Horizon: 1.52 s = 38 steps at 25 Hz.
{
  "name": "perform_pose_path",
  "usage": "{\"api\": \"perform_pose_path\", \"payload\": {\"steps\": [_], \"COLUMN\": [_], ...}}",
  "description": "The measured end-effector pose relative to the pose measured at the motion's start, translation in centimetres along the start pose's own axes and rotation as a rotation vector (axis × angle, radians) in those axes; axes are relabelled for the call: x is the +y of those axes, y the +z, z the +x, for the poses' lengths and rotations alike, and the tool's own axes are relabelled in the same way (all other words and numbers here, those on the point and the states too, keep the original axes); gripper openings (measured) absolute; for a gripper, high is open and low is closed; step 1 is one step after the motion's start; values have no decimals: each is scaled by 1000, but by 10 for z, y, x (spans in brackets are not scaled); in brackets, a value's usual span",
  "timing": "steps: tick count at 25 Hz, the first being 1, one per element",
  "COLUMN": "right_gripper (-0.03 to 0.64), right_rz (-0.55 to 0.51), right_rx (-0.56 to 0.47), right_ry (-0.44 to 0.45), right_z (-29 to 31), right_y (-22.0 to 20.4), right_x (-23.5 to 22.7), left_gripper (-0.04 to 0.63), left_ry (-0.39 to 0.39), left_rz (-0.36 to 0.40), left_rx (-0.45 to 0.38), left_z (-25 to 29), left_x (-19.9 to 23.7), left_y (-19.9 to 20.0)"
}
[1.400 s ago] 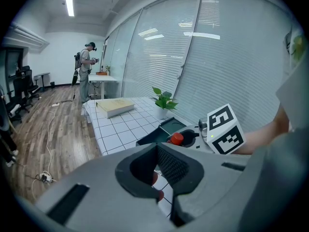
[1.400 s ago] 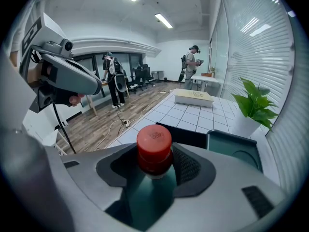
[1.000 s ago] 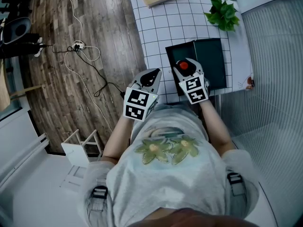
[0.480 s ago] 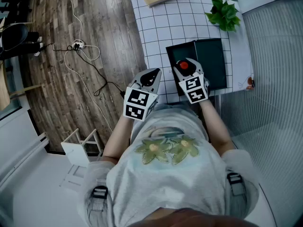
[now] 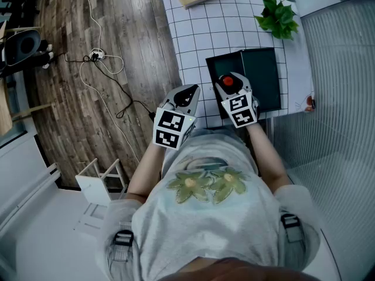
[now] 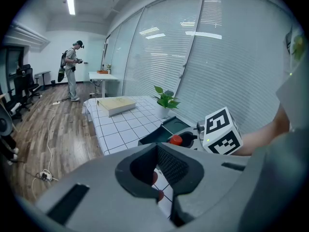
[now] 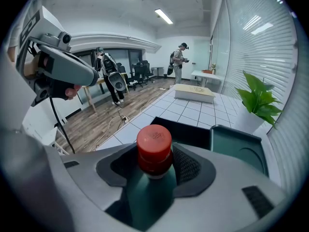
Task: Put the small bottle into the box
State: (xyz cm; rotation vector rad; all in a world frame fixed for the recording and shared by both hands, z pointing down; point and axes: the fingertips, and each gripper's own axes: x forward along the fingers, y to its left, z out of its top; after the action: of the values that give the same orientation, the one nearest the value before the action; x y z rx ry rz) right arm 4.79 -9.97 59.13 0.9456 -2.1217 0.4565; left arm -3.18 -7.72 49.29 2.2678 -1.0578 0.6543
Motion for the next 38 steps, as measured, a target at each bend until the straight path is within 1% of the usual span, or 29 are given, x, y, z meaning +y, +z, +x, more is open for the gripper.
{"api": "perform_pose_path", "payload": {"steps": [9,17,38], "right_gripper": [218,218,218], "right_rz": [-14,-38,-100], "right_rx": [-2,39,91], "right_ry": [1,-5,-15], "right_z": [3,6,12], "right_y": [1,-2,-8], "right_x": [1,2,6], "left_gripper": [8,8,8], "left_ry": [0,2,5], "left_rz": [2,1,-1], "left_rx": [1,1,2], "left_z": [1,2,2], "left_x": [0,-1,1], "left_y": [2,2,2]}}
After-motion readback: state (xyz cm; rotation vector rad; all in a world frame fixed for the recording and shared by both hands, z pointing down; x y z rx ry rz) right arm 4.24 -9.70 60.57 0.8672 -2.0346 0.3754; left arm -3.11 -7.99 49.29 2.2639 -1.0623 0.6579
